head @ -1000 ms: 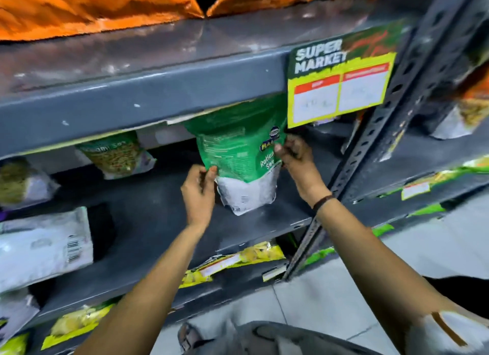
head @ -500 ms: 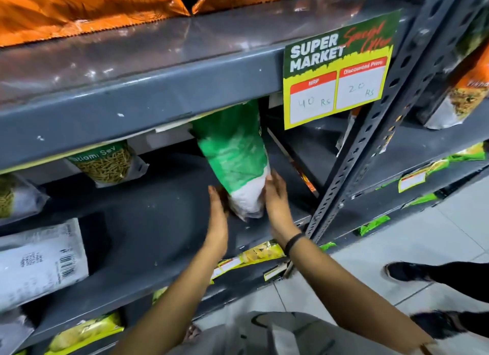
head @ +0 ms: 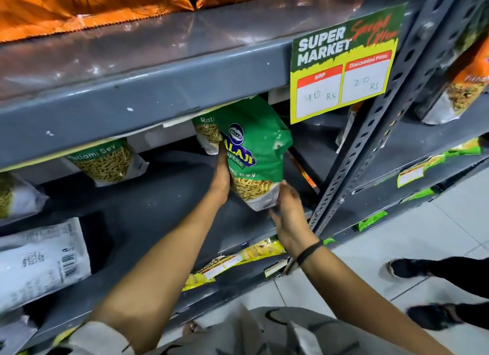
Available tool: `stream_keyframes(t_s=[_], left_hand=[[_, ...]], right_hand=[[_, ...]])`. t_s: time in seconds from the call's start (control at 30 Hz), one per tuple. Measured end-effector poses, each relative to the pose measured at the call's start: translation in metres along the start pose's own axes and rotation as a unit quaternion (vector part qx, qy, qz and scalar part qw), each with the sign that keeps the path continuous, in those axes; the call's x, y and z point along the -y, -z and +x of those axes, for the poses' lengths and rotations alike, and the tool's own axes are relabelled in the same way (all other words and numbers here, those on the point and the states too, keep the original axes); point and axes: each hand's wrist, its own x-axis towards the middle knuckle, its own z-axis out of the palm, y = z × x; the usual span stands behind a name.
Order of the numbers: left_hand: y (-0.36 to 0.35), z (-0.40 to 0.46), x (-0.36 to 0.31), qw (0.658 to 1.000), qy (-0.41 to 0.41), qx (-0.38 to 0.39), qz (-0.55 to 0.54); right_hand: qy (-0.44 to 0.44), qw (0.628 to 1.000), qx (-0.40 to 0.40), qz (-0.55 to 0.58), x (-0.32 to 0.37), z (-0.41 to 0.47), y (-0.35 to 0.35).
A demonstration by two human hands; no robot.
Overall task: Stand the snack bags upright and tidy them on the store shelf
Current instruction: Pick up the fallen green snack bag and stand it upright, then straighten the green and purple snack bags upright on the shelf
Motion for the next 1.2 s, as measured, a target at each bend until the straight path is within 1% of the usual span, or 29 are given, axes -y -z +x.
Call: stream_keyframes(t_s=[0.07, 0.1, 0.17, 0.23, 0.3, 0.33, 0.37, 0.43, 0.47, 0.5, 0.53, 0.57, 0.63, 0.67, 0.7, 0.77, 0.8, 0.83, 0.87, 0.93, 0.97, 1.0, 1.03, 1.07, 1.1, 1.13, 1.2], left_hand=[[0.002, -0.008, 0.008, 0.999, -0.018, -0.05, -0.004], [0.002, -0.014, 0.014, 0.996, -0.032, -0.083, 0.004], [0.001, -0.03, 0.022, 0.989, -0.046, -0.14, 0.006], [0.0, -0.044, 0.026, 0.988, -0.058, -0.143, 0.031], [0.008, -0.051, 0.027, 0.988, -0.069, -0.125, 0.065], [0.015, -0.054, 0.027, 0.986, -0.068, -0.125, 0.084], [0.023, -0.058, 0.027, 0.984, -0.066, -0.133, 0.095], [0.045, -0.074, 0.031, 0.981, -0.045, -0.174, 0.074], [0.059, -0.084, 0.034, 0.978, -0.023, -0.203, 0.048], [0.076, -0.094, 0.037, 0.972, 0.007, -0.233, 0.02], [0.096, -0.103, 0.041, 0.964, 0.044, -0.263, -0.012], [0.115, -0.111, 0.045, 0.952, 0.091, -0.288, -0.045], [0.155, -0.127, 0.044, 0.924, 0.177, -0.321, -0.114], [0.173, -0.134, 0.04, 0.909, 0.207, -0.333, -0.14], [0.189, -0.141, 0.036, 0.898, 0.229, -0.34, -0.162], [0.213, -0.151, 0.025, 0.884, 0.251, -0.338, -0.203], [0.225, -0.154, 0.019, 0.881, 0.253, -0.333, -0.219], [0.238, -0.158, 0.015, 0.881, 0.254, -0.325, -0.23], [0.248, -0.16, 0.009, 0.883, 0.255, -0.316, -0.237], [0.262, -0.163, 0.002, 0.887, 0.257, -0.293, -0.247], [0.268, -0.163, 0.002, 0.889, 0.26, -0.282, -0.251], [0.273, -0.164, 0.001, 0.891, 0.26, -0.274, -0.252], [0.278, -0.166, 0.003, 0.895, 0.254, -0.271, -0.246], [0.281, -0.166, 0.005, 0.897, 0.248, -0.275, -0.242], [0.286, -0.166, 0.009, 0.896, 0.236, -0.282, -0.249], [0.292, -0.167, 0.011, 0.895, 0.222, -0.292, -0.255], [0.293, -0.168, 0.017, 0.9, 0.189, -0.301, -0.253]], right_hand=[[0.022, 0.999, -0.015, -0.022, 0.014, 0.021, -0.002], [0.026, 0.999, -0.009, -0.027, 0.022, 0.032, -0.003], [0.038, 0.998, 0.034, -0.035, 0.038, 0.045, -0.008], [0.054, 0.995, 0.065, -0.048, 0.047, 0.049, -0.015], [0.07, 0.994, 0.059, -0.055, 0.044, 0.052, -0.018], [0.081, 0.995, 0.031, -0.05, 0.036, 0.055, -0.015], [0.095, 0.994, -0.018, -0.046, 0.025, 0.058, -0.011], [0.144, 0.98, -0.131, -0.035, 0.003, 0.044, -0.003], [0.18, 0.97, -0.159, -0.026, -0.009, 0.028, -0.003], [0.208, 0.965, -0.161, -0.026, -0.02, 0.007, -0.009], [0.237, 0.961, -0.136, -0.051, -0.031, -0.011, -0.017], [0.257, 0.959, -0.088, -0.078, -0.038, -0.03, -0.027], [0.274, 0.953, 0.05, -0.123, -0.052, -0.05, -0.063], [0.275, 0.941, 0.121, -0.157, -0.057, -0.052, -0.085], [0.28, 0.92, 0.178, -0.211, -0.06, -0.053, -0.111], [0.285, 0.855, 0.285, -0.326, -0.064, -0.052, -0.17], [0.284, 0.816, 0.334, -0.376, -0.068, -0.051, -0.202], [0.285, 0.768, 0.375, -0.434, -0.073, -0.052, -0.234], [0.268, 0.718, 0.413, -0.492, -0.08, -0.054, -0.265], [0.202, 0.629, 0.474, -0.582, -0.094, -0.064, -0.312], [0.189, 0.592, 0.498, -0.605, -0.102, -0.07, -0.33], [0.194, 0.561, 0.518, -0.616, -0.112, -0.077, -0.344], [0.201, 0.537, 0.529, -0.626, -0.12, -0.085, -0.352], [0.198, 0.523, 0.536, -0.632, -0.127, -0.088, -0.357], [0.176, 0.522, 0.534, -0.641, -0.132, -0.092, -0.36], [0.164, 0.534, 0.529, -0.639, -0.139, -0.092, -0.361], [0.167, 0.57, 0.511, -0.621, -0.141, -0.092, -0.353]])
